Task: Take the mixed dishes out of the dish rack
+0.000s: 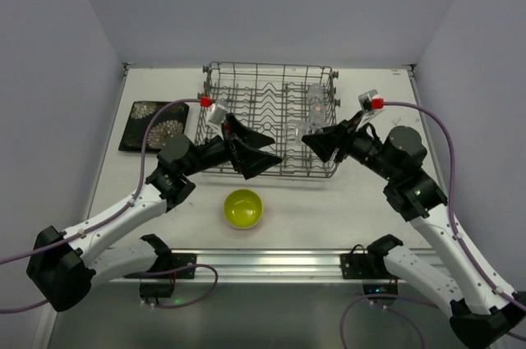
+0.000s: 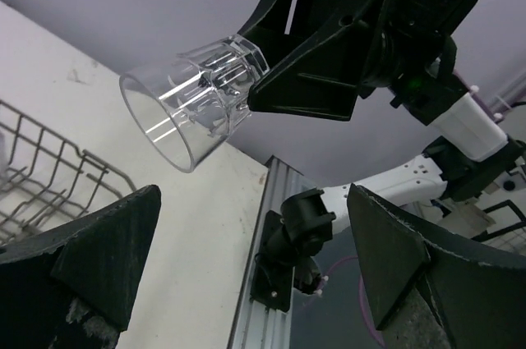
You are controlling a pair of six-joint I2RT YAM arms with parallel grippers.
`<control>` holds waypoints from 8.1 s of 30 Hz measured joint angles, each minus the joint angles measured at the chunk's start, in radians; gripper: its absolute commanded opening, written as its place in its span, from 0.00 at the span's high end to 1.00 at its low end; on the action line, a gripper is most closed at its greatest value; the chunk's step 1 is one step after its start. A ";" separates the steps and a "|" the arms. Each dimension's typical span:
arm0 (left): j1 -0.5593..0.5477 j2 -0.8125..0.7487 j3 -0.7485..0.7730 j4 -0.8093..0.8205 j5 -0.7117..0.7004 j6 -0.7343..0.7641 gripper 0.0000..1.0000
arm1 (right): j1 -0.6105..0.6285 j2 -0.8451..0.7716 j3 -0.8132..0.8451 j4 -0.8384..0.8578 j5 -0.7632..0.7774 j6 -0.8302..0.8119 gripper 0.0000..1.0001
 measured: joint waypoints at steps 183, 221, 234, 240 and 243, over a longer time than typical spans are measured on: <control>-0.496 0.978 1.086 -0.826 -0.434 0.958 0.00 | -0.027 -0.421 0.266 -0.531 0.907 -0.039 0.01; -0.200 1.344 1.395 -0.947 -0.871 0.278 0.30 | -0.027 -0.359 0.204 -0.495 0.838 -0.032 0.01; -0.200 1.390 1.395 -0.886 -0.877 0.279 0.38 | -0.027 -0.346 0.203 -0.495 0.811 -0.041 0.01; -0.200 1.397 1.395 -0.880 -0.887 0.277 0.56 | -0.027 -0.346 0.196 -0.494 0.796 -0.043 0.01; -0.200 1.397 1.384 -0.863 -0.892 0.279 0.68 | -0.027 -0.346 0.193 -0.494 0.795 -0.044 0.01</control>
